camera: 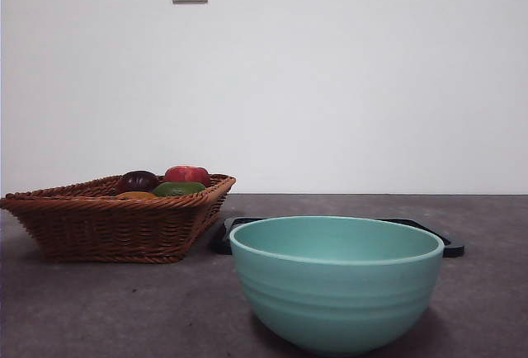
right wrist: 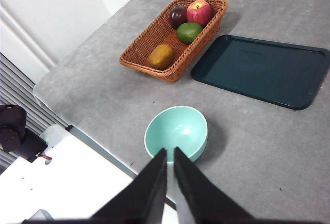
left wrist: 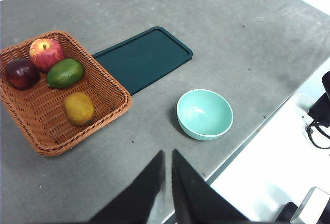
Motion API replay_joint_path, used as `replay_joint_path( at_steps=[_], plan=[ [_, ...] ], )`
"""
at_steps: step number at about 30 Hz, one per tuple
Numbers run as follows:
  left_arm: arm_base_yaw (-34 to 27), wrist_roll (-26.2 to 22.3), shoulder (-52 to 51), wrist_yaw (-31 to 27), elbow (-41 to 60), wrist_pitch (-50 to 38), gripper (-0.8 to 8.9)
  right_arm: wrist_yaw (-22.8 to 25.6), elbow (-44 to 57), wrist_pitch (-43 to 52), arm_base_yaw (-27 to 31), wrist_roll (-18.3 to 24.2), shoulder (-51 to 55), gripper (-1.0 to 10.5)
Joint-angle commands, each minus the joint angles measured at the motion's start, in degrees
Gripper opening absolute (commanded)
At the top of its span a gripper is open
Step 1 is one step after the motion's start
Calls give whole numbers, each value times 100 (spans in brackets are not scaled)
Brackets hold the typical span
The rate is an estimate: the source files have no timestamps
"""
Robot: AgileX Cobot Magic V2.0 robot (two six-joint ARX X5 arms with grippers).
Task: Pick up the wifruite, put it on the bowl, pick up the plate, put it on desk
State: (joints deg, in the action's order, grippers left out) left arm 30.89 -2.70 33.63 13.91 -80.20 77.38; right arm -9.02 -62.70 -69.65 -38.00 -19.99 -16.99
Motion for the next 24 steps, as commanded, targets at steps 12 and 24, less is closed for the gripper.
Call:
replay_joint_path(
  at_steps=[12, 24],
  plan=[
    [-350, -70, 31, 31, -83, -63, 19, 4, -105, 59, -50, -20, -4, 18],
    [-2796, 146, -691, -398, 2540, -2970, 19, 7, -105, 59, -50, -20, -4, 18]
  ],
)
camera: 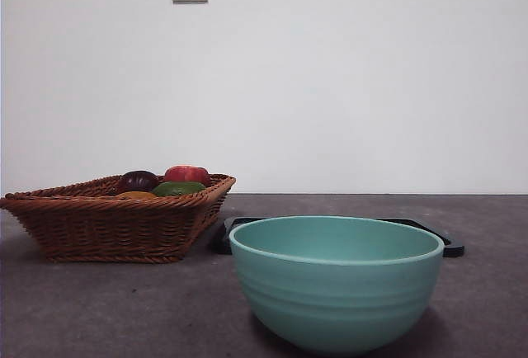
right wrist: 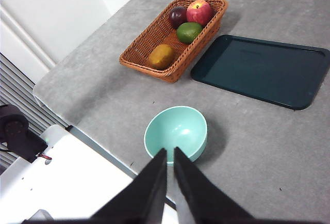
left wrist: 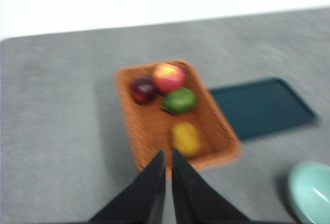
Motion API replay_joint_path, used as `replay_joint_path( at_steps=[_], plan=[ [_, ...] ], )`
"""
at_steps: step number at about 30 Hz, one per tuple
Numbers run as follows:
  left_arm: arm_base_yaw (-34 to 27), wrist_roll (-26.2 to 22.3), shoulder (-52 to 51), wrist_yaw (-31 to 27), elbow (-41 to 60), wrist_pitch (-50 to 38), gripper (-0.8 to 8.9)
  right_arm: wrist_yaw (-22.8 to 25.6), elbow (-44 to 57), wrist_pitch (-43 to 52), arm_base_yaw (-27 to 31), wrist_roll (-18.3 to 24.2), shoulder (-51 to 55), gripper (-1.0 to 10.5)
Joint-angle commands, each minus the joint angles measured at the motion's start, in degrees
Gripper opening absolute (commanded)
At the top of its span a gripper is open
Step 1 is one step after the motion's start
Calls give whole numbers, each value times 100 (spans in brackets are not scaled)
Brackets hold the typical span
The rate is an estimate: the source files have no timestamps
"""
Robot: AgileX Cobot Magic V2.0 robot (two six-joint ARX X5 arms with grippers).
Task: Pick up the wifruite, put it on the bowl, pick up the plate, put it on desk
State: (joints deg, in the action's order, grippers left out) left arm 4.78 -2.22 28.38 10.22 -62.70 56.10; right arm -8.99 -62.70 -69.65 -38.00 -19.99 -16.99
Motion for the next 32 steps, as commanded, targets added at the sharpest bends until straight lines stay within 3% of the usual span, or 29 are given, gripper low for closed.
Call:
replay_joint_path(
  at_steps=[1, 11, 14, 19, 32],
  plan=[
    [-256, 155, -278, -33, 1204, -1213, 19, 2, -105, 59, -50, -20, -4, 18],
    [-372, 195, -1088, -378, 4524, -4553, 19, 2, -105, 59, -52, -20, -4, 18],
    [-378, 450, -1408, -437, 5243, -5215, 19, 2, -105, 59, -50, -20, -4, 18],
    [-428, 1003, -1788, -1075, 5840, -5392, 19, 4, -105, 59, -50, -20, -4, 18],
    [-433, 876, -2267, -1154, 6205, -5056, 19, 4, -105, 59, -50, -20, -4, 18]
  ],
)
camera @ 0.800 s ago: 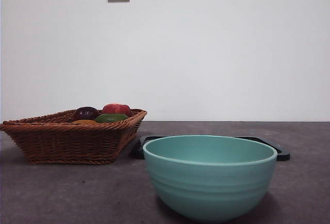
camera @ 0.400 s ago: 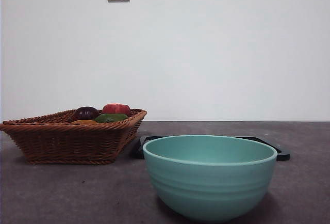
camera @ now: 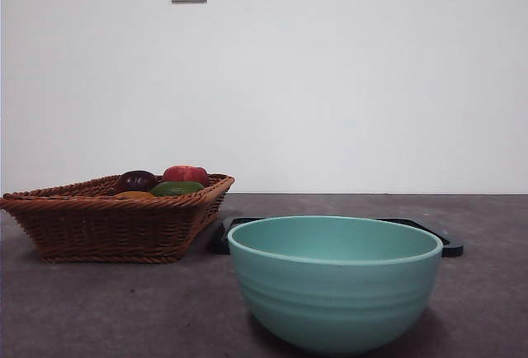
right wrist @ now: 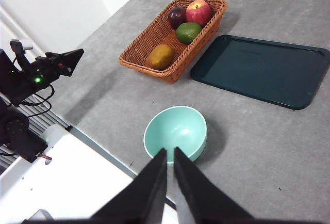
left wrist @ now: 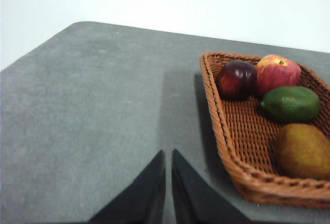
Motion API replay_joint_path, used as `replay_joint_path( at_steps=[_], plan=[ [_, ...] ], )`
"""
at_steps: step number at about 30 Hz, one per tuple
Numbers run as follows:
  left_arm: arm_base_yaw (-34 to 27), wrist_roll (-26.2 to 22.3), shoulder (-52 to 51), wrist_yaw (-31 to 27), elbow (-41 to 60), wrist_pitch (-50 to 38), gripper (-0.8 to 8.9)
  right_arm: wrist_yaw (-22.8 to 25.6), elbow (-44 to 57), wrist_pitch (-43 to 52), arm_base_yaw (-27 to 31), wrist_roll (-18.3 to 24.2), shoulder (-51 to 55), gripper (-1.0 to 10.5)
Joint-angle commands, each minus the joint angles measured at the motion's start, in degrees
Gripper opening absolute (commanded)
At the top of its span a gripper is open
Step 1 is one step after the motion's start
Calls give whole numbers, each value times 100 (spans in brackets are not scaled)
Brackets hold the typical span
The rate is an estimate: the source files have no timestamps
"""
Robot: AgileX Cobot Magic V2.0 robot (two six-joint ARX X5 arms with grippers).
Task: Pick up the wifruite, put it on the bowl, pick up the plate, put it on desk
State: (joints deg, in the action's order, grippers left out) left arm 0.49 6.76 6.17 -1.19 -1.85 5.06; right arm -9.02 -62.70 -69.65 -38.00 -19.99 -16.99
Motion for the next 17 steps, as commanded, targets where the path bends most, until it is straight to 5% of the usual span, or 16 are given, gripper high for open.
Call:
replay_joint_path(
  at_steps=[1, 6, 17],
  plan=[
    [-4, -17, -87, -13, 120, 109, 19, 7, -105, 59, -50, -20, -4, 18],
    [-4, 26, -522, -9, 118, 605, 19, 7, -105, 59, -50, -20, -4, 18],
    [-4, 22, -599, -11, 118, 267, 19, 7, -105, 59, -50, -20, -4, 18]
  ],
)
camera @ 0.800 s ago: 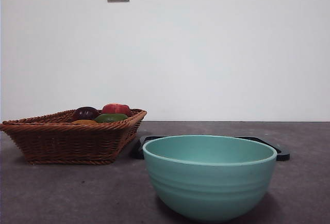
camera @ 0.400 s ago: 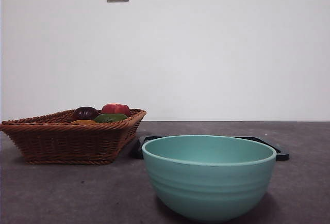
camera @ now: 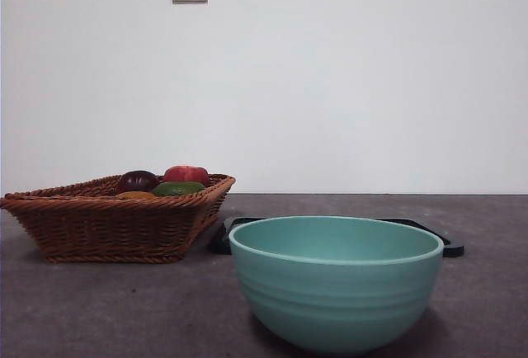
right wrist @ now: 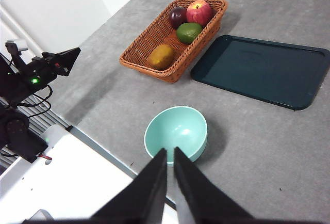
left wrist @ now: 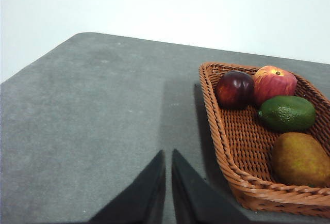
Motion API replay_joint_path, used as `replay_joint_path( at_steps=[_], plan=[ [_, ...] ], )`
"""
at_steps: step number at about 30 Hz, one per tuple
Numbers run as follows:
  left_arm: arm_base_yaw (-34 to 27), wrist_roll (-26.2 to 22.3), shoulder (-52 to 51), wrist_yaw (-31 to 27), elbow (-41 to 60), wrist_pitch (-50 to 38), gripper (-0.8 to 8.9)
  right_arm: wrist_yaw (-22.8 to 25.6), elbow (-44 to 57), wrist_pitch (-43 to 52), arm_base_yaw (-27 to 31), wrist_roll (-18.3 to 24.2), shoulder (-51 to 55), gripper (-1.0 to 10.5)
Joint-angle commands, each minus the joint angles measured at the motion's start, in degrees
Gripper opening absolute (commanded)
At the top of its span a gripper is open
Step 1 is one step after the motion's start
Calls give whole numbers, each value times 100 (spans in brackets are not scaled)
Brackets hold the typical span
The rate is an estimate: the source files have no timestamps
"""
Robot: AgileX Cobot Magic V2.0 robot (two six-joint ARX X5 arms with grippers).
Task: Pick up the wifruite, put it on the bowl, pick up the plate, put it on desk
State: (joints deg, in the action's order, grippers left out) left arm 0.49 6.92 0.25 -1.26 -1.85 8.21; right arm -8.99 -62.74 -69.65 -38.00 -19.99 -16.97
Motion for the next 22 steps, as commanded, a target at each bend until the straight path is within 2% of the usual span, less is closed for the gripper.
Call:
replay_joint_path(
  at_steps=[1, 14, 18, 20, 22],
  plan=[
    [-4, 7, -7, -4, 118, -48, 19, 4, -101, 59, -50, -20, -7, 18],
    [-4, 7, -7, -4, 118, -48, 19, 101, -81, 142, -7, 70, -15, 15],
    [-4, 7, -7, -2, 118, -48, 19, 372, 326, 750, 400, 940, 109, 15],
    [-4, 7, -7, -4, 118, -48, 19, 459, 942, 1381, 826, 1676, 308, 15],
    [-7, 7, -7, -7, 118, -48, 19, 461, 1766, 2157, 1307, 2232, 573, 15]
  ],
)
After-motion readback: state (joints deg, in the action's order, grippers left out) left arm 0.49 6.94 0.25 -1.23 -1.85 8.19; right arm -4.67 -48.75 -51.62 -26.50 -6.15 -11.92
